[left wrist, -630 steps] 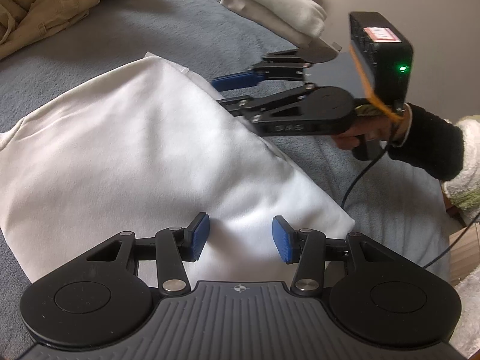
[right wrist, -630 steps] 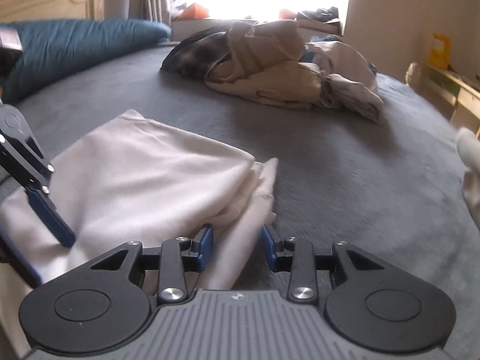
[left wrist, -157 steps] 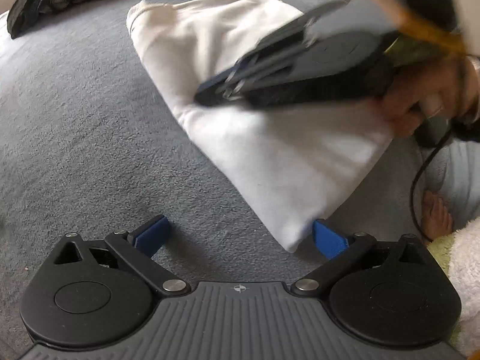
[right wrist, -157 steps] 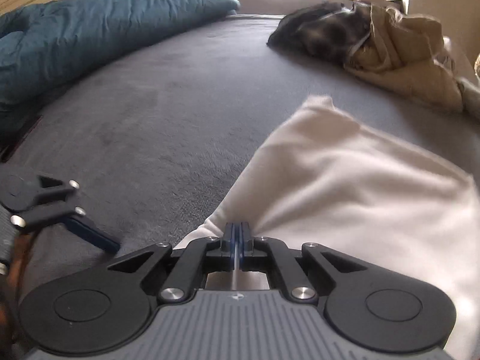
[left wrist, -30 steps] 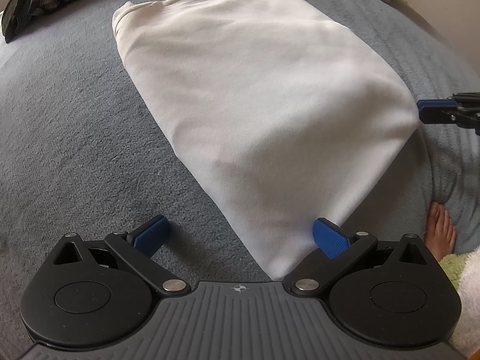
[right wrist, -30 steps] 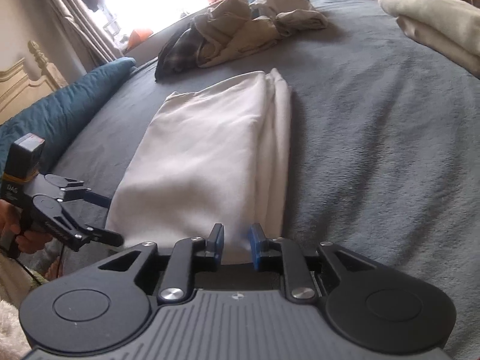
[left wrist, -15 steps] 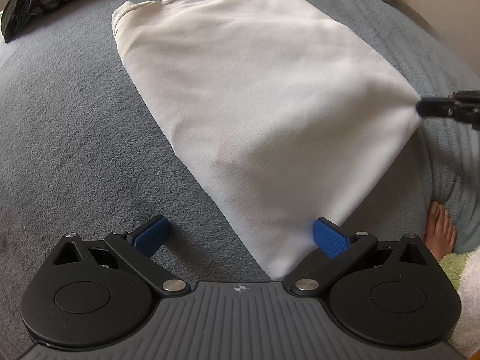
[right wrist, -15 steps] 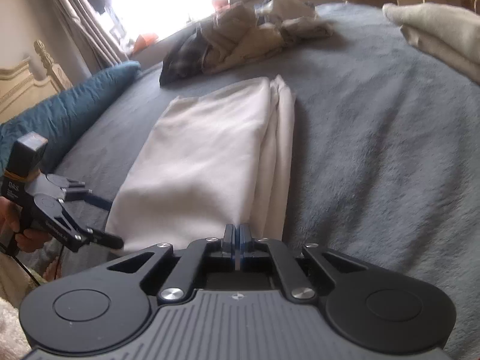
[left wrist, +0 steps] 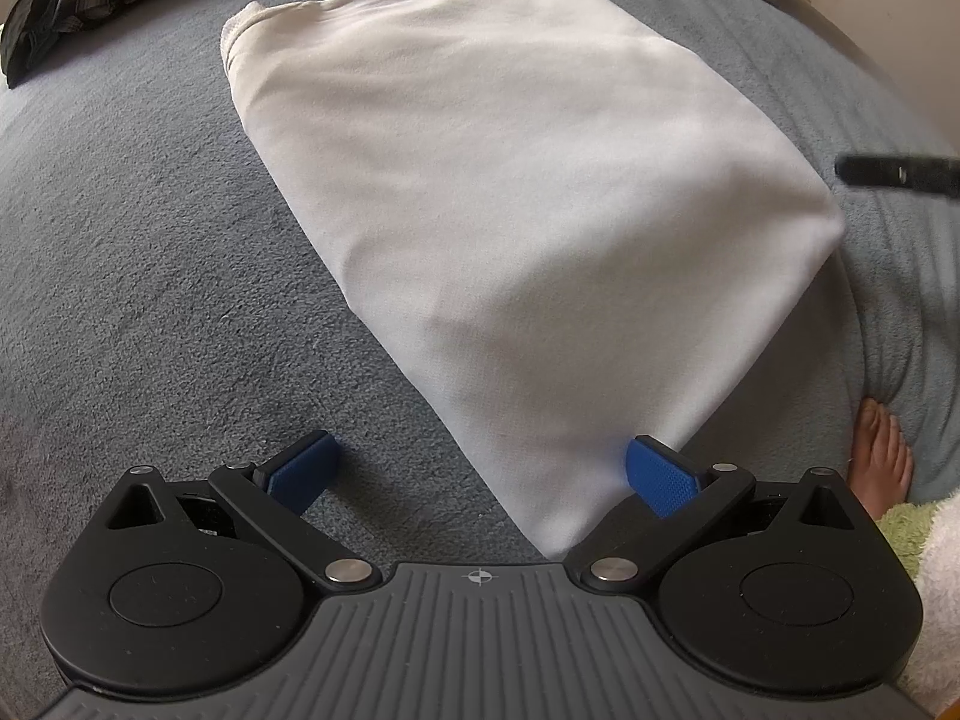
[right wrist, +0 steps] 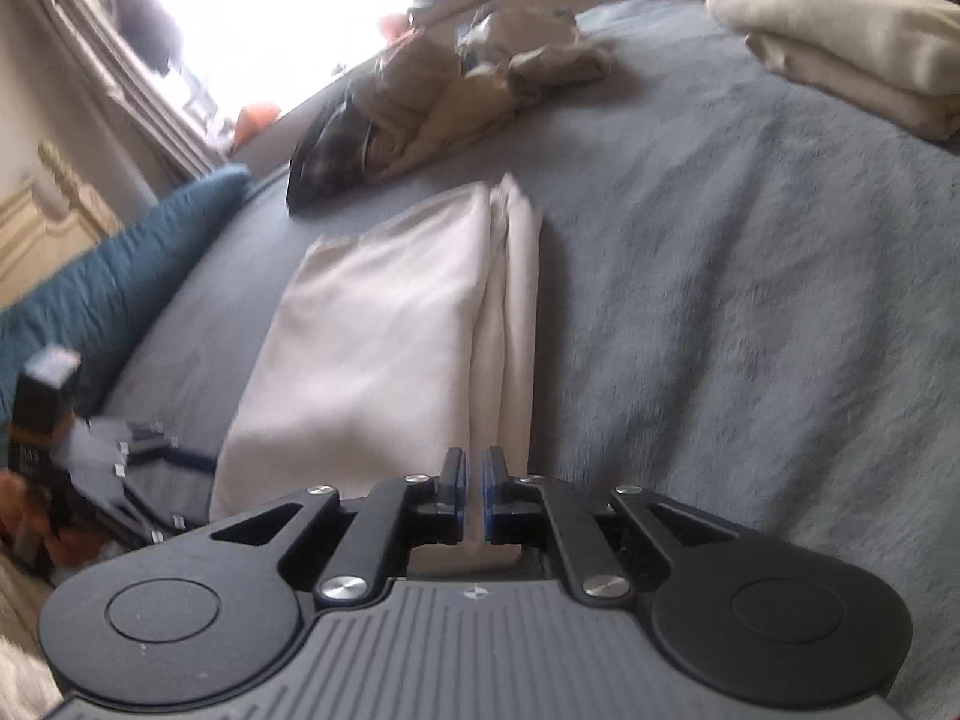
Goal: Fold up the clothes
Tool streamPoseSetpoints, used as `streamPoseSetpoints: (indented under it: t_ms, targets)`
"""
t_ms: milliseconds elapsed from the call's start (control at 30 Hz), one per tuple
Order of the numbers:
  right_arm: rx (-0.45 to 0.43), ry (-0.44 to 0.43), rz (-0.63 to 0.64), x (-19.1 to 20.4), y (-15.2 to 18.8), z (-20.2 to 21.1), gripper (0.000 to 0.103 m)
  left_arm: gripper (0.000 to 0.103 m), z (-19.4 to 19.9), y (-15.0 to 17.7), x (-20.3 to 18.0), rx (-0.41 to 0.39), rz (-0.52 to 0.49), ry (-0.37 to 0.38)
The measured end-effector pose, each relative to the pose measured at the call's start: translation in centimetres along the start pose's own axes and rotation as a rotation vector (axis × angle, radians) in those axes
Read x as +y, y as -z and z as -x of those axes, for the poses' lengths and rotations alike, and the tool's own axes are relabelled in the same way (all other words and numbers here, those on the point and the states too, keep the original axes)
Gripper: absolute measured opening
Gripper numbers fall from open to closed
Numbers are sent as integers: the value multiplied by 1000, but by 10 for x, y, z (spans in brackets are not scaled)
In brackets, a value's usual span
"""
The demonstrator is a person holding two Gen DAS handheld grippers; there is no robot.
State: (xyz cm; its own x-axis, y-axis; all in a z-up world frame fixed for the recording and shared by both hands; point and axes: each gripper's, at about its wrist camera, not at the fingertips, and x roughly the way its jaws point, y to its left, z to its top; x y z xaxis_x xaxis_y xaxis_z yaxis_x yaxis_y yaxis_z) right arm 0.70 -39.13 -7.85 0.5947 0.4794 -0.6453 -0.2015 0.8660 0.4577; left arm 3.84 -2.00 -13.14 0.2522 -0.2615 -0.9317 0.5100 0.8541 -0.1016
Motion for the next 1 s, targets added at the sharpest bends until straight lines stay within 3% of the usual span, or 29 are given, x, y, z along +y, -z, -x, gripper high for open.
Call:
streamPoseSetpoints:
  t_ms: [167, 433, 500, 567, 667, 833, 1000]
  targets:
    - [-30, -31, -34, 0, -20, -23, 21, 103, 1, 4, 3, 0, 1, 0]
    - [16, -69, 0, 3, -33, -55, 21, 103, -1, 1, 13, 9, 2, 5]
    - [20, -70, 21, 6, -32, -57, 19, 103, -2, 2, 15, 9, 2, 8]
    - [13, -66, 55, 10, -31, -57, 8, 103, -2, 2, 15, 9, 3, 9]
    - [-3, -46, 106, 13, -28, -55, 6, 103, -2, 4, 17, 8, 3, 12]
    - [19, -33, 59, 5, -28, -59, 7, 103, -2, 5, 16, 8, 2, 12]
    - [-1, -99, -9, 0, -42, -52, 11, 103, 0, 9, 20, 7, 2, 9]
